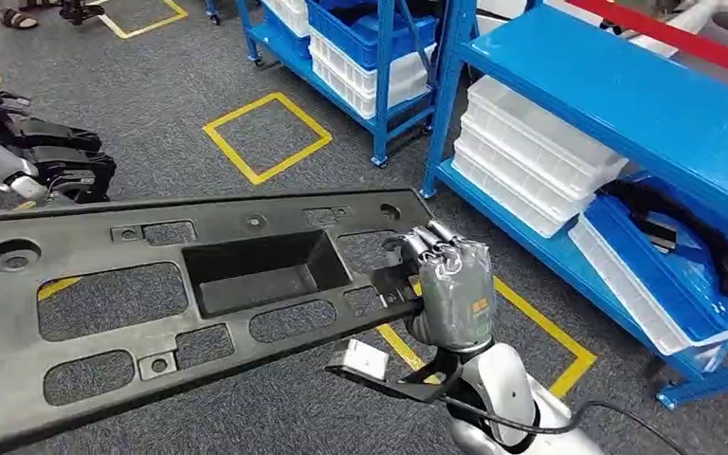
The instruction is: Take the parts from the cabinet and place them on the table.
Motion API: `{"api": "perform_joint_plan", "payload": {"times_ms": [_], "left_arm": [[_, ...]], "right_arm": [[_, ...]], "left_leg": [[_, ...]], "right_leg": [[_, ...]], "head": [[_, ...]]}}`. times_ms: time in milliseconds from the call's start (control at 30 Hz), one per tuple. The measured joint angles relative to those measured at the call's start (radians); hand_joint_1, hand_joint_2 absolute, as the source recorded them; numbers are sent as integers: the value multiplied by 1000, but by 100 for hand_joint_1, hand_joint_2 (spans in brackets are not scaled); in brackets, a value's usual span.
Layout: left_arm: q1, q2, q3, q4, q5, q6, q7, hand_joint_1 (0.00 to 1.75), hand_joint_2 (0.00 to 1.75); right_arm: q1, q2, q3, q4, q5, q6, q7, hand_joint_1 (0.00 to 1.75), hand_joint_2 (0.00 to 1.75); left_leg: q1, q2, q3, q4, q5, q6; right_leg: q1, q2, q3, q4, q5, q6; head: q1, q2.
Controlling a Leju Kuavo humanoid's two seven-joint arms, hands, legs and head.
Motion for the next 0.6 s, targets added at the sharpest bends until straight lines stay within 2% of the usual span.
{"api": "perform_joint_plan", "payload": {"times_ms": [33, 67, 100, 133, 167, 200, 233, 333, 367, 400, 433, 467, 500, 533, 567, 600], "left_arm": [[1, 0, 0, 0, 1, 0, 0, 0, 175], [1, 0, 0, 0, 1, 0, 0, 0, 175], [1, 0, 0, 0, 1, 0, 0, 0, 175], [1, 0, 0, 0, 1, 0, 0, 0, 175], [1, -1, 0, 0, 1, 0, 0, 0, 175], [0, 0, 0, 0, 1, 0, 0, 0, 175], [-2, 0, 0, 0, 2, 0, 0, 0, 175], [3, 0, 0, 0, 3, 0, 0, 0, 175], [2, 0, 0, 0, 4, 0, 0, 0, 175], [1, 0, 0, 0, 4, 0, -1, 0, 175], [-1, 0, 0, 0, 4, 0, -1, 0, 175], [-2, 0, 0, 0, 5, 0, -1, 0, 175], [-1, 0, 0, 0, 5, 0, -1, 0, 175], [0, 0, 0, 0, 5, 0, -1, 0, 175], [1, 0, 0, 0, 5, 0, -1, 0, 175], [2, 0, 0, 0, 5, 0, -1, 0, 175]], "right_arm": [[1, 0, 0, 0, 0, 0, 0, 175, 175], [1, 0, 0, 0, 0, 0, 0, 175, 175], [1, 0, 0, 0, 0, 1, 0, 175, 175], [1, 0, -1, 0, 0, 1, -1, 175, 175], [0, 0, -1, 0, 0, 0, -2, 175, 175], [-1, 0, -1, 0, 0, 1, -3, 175, 175], [-1, 0, -1, 0, 0, 0, -3, 175, 175], [-3, -1, -2, 0, -1, 1, -3, 175, 175], [-4, 0, -2, 0, -1, 2, -4, 175, 175], [-4, 0, -2, 0, -2, 2, -5, 175, 175], [-6, 0, -2, 0, -2, 2, -5, 175, 175], [-6, 0, -2, 0, -2, 2, -6, 175, 175], [-6, 0, -2, 0, -2, 2, -5, 175, 175], [-6, 0, -2, 0, -2, 2, -6, 175, 175], [-6, 0, -2, 0, -2, 2, -6, 175, 175], [-6, 0, -2, 0, -2, 3, -6, 175, 175]], "left_leg": [[0, -11, 0, 2, -1, 0], [0, -22, 0, 4, -2, 0], [2, -36, 0, 8, -4, -2], [4, -47, 0, 14, -7, -6], [6, -57, -1, 24, -13, -12], [5, -65, -10, 32, -18, -19], [2, -76, -20, 50, -21, -23], [6, -93, -23, 41, -16, -34], [7, -88, -24, 50, -23, -38], [1, -54, -30, 74, -38, -46], [3, -27, -56, 129, -69, -53], [7, -11, -98, 212, -107, -59], [10, -4, -135, 284, -134, -62], [13, -1, -164, 336, -146, -63], [15, 1, -169, 341, -135, -63], [15, 3, -150, 298, -103, -60]], "right_leg": [[0, 1, -28, 45, -2, 3], [-1, 1, -29, 35, 22, 5], [-3, 1, -9, -19, 66, 7], [-6, 6, 24, -99, 114, 7], [-11, 23, 61, -183, 158, 10], [-15, 65, 71, -203, 134, 9], [-16, 65, 69, -215, 140, -1], [-6, 41, 70, -213, 141, -18], [-14, 27, 75, -220, 145, -25], [-13, 21, 78, -222, 145, -27], [-13, 10, 81, -223, 144, -31], [-11, -2, 83, -223, 142, -34], [-10, -13, 84, -223, 139, -36], [-9, -24, 85, -223, 137, -37], [-9, -34, 87, -223, 135, -36], [-9, -44, 91, -223, 132, -35]], "head": [[0, 0], [0, 0], [1, 0], [3, 0], [4, 0], [6, 0], [6, 0], [3, 0], [3, 0], [-2, 0], [-13, 0], [-13, 0], [-14, 0], [-14, 0], [-15, 0], [-15, 0]]}}
